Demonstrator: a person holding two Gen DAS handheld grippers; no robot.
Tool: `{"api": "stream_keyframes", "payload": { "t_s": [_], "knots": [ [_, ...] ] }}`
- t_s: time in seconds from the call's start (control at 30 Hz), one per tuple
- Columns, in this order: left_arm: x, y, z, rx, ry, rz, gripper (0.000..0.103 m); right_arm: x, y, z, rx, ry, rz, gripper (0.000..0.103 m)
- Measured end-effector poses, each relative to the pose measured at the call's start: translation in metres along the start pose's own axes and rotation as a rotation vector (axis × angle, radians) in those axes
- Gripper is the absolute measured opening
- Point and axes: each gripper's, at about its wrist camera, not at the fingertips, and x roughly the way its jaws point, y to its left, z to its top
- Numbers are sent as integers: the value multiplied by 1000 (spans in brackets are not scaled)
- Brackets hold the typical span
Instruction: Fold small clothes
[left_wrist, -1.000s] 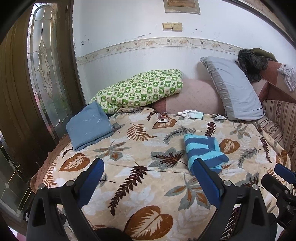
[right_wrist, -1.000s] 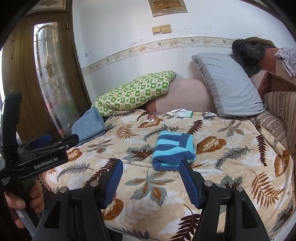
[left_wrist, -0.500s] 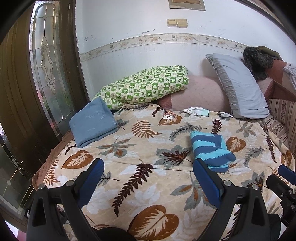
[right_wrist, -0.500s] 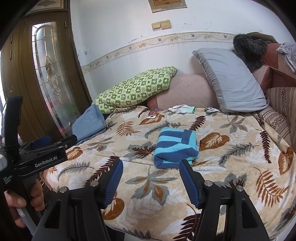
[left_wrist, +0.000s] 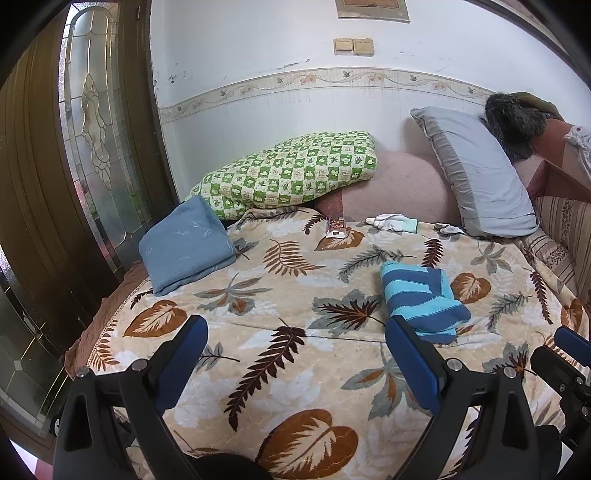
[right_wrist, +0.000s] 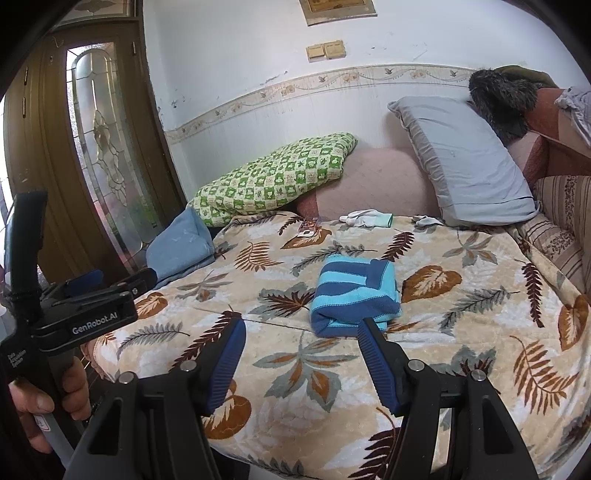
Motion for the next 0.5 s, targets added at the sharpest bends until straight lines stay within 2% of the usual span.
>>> {"api": "stream_keyframes", "payload": {
  "t_s": [0.5],
  "knots": [
    [-5,-3,-2,12,-2,-9,97,-4,0,0,3,-7,-1,67]
  ]
}}
